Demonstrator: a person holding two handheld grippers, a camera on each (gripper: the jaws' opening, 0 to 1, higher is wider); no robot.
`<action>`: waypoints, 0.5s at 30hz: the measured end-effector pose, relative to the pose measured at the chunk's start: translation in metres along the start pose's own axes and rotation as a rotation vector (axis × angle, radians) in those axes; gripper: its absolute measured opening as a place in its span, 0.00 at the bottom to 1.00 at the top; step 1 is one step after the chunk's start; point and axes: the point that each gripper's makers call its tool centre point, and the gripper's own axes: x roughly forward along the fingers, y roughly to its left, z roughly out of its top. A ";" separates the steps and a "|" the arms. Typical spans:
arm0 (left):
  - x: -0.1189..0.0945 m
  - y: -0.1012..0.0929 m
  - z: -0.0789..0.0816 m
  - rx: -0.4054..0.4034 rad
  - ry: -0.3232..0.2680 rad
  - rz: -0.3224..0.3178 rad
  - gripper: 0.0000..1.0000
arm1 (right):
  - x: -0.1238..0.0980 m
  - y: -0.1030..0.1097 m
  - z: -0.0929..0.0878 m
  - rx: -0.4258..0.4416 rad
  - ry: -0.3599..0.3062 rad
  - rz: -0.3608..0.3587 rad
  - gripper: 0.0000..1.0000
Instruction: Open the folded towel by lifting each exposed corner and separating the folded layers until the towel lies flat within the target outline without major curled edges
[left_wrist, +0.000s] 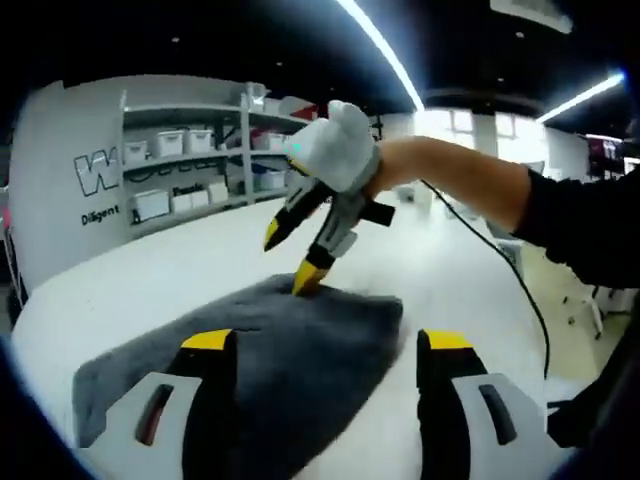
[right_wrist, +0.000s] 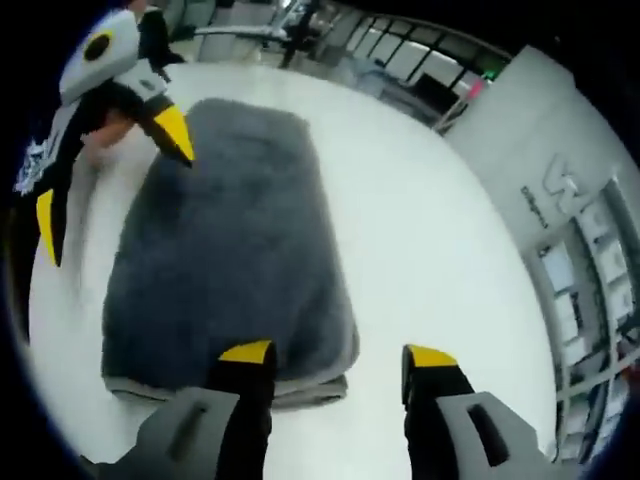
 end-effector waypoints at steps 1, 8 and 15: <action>-0.004 0.004 0.003 0.019 -0.008 0.018 0.75 | -0.006 -0.004 0.003 0.028 -0.003 -0.036 0.54; -0.047 0.045 0.021 0.029 -0.084 0.159 0.92 | -0.045 -0.038 0.034 0.364 -0.244 -0.320 1.00; -0.097 0.100 0.012 -0.013 -0.096 0.321 0.95 | -0.074 -0.023 0.035 0.508 -0.362 -0.435 1.00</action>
